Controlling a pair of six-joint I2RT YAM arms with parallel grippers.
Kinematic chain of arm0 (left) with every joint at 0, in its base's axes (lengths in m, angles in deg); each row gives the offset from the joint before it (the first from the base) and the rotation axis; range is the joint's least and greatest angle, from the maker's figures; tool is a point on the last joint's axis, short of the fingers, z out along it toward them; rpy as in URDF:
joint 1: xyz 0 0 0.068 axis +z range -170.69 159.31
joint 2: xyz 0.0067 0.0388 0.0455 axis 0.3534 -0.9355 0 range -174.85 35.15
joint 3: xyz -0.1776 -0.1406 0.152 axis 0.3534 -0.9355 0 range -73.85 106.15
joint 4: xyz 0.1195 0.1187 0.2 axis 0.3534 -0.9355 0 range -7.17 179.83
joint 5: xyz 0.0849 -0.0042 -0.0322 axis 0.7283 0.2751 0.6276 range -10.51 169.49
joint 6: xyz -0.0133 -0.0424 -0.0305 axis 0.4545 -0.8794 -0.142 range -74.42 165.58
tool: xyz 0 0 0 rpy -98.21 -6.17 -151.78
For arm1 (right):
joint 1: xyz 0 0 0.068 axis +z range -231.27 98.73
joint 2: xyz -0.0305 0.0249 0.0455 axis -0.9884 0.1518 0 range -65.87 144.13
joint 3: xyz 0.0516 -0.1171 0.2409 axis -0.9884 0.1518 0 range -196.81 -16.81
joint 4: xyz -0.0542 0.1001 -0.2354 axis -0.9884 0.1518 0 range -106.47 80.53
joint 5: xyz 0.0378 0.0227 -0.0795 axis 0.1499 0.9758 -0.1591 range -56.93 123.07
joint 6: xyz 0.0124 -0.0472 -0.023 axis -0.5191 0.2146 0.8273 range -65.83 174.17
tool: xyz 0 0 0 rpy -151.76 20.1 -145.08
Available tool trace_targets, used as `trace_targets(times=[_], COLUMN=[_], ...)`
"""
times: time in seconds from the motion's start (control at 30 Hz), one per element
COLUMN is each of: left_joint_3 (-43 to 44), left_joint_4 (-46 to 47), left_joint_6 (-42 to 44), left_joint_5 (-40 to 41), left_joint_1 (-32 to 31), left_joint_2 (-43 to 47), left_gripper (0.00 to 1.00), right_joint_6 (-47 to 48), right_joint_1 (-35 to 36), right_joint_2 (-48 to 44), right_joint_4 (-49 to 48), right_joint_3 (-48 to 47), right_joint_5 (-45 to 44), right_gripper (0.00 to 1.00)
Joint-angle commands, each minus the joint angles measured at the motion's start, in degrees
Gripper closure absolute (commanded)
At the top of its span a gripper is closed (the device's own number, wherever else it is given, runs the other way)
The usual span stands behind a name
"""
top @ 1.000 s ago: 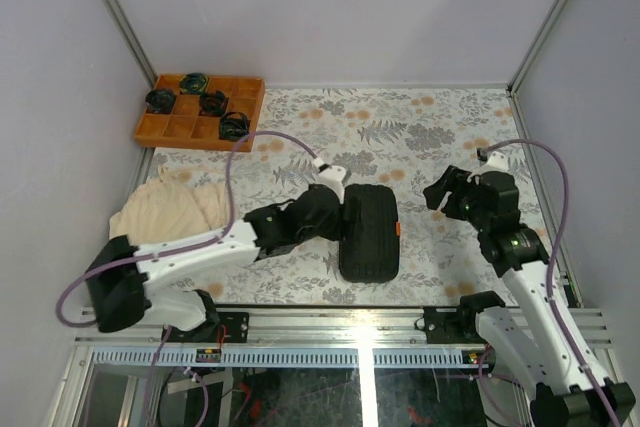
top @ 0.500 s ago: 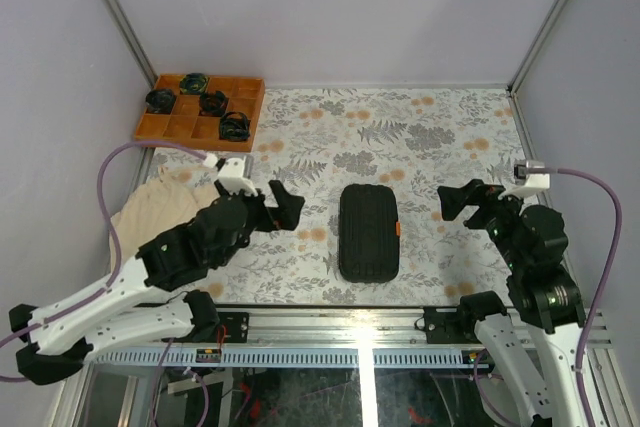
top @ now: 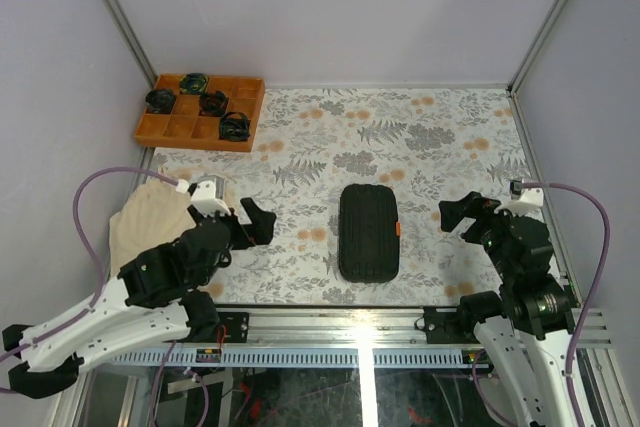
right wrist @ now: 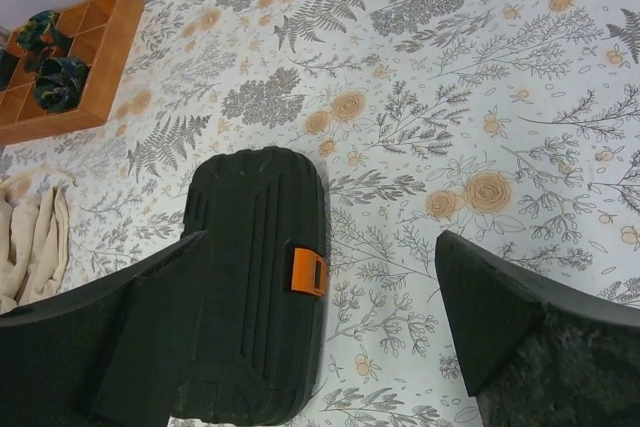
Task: Sort the tools into containers
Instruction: Reset both arms
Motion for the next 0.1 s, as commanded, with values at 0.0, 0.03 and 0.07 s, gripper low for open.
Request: trace_targets(times=[0.0,0.03,0.07], left_joint_3=[2.1,2.7,3.4], left_joint_4=[-4.1,-4.4,-4.9], left_joint_6=[-2.7,-2.4,-2.1], left_joint_5=[4.1,4.4,4.7], left_joint_1=[0.2,0.2,0.2], left_joint_2=[-0.3,-0.4,-0.7], left_gripper=[0.00,0.00,0.00], right_joint_6=[-0.3,-0.2,-0.1], right_joint_1=[0.2,0.2,0.3], right_joint_2=[0.1,-0.1,-0.2], right_joint_4=[-1.8,-2.0,-2.1], right_joint_3=[-0.4,-0.3,-0.3], right_joint_5=[-1.2,-1.0,-0.8], right_gripper=[0.01,0.01,0.01])
